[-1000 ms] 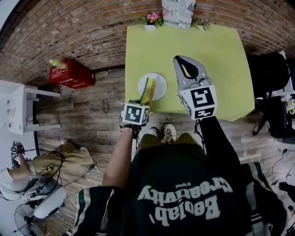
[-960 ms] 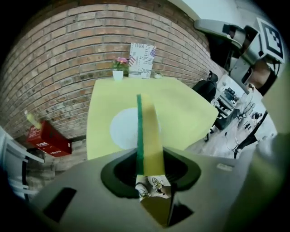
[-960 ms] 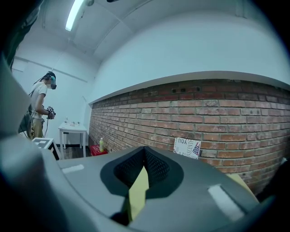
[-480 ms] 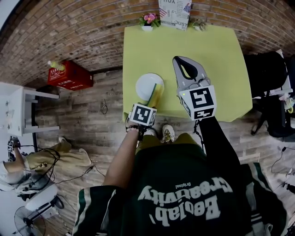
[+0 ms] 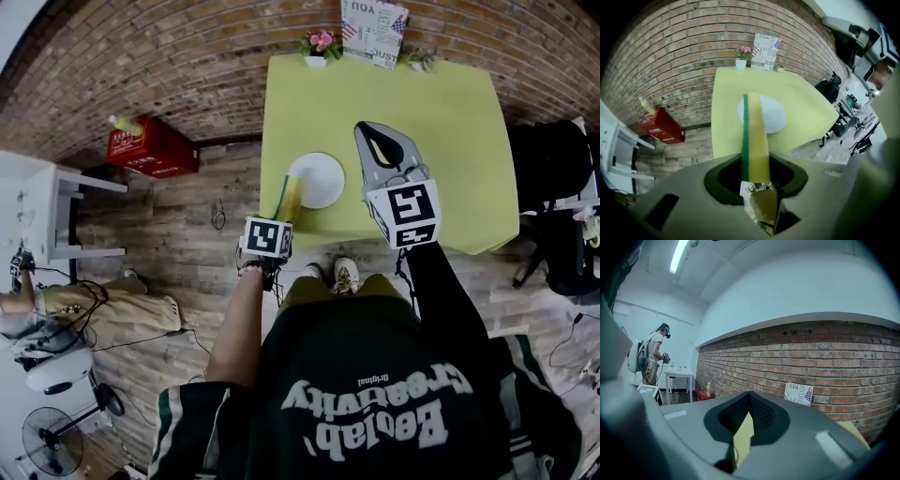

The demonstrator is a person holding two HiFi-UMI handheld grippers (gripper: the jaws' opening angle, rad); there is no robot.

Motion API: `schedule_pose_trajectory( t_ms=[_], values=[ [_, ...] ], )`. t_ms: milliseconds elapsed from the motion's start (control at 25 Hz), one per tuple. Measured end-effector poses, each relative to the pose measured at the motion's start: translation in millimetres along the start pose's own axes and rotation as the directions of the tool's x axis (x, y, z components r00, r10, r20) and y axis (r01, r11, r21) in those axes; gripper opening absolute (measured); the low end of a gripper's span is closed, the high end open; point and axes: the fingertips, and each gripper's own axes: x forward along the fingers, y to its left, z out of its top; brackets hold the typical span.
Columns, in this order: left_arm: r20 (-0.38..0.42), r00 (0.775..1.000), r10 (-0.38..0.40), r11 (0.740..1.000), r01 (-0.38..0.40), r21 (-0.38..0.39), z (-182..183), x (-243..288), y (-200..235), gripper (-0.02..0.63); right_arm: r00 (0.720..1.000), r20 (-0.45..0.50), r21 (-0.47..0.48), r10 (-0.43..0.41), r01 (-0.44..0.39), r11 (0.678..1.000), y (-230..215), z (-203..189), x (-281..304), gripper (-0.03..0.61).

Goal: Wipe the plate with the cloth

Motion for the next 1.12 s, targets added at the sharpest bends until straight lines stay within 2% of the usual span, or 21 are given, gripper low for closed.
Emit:
schedule_pose_trajectory(
  t_ms=[120, 280, 400, 560, 760, 880, 1120],
  values=[
    [-0.019, 0.998, 0.06, 0.998, -0.06, 0.011, -3, -4, 18, 0.141, 1.0, 0.005, -0.002, 0.01, -0.009, 1.0, 2, 4, 7, 0.012],
    [-0.005, 0.998, 0.059, 0.998, -0.058, 0.007, -1, -7, 19, 0.141, 1.0, 0.005, -0.003, 0.022, -0.022, 1.0, 9, 5, 11, 0.012],
    [0.032, 0.997, 0.069, 0.996, -0.071, 0.052, 11, -11, 8, 0.14, 1.0, 0.001, -0.005, 0.022, -0.022, 1.0, 8, 0, 9, 0.012],
    [0.067, 0.998, 0.009, 0.991, -0.018, 0.132, 25, -7, -30, 0.14, 1.0, -0.006, -0.002, 0.004, -0.004, 1.0, 3, -5, 3, 0.012],
    [0.091, 0.993, -0.078, 0.961, 0.05, 0.273, 42, 14, -78, 0.14, 0.999, -0.013, 0.006, -0.042, 0.042, 0.999, -16, -9, -11, 0.012],
    [0.038, 0.996, -0.081, 0.954, 0.067, 0.292, 34, 27, -87, 0.14, 0.997, -0.018, 0.014, -0.068, 0.069, 0.998, -28, -12, -19, 0.012],
    [0.054, 0.995, -0.089, 0.958, 0.07, 0.279, 39, 29, -83, 0.14, 0.996, -0.02, 0.029, -0.092, 0.093, 0.995, -41, -16, -26, 0.012]
  ],
)
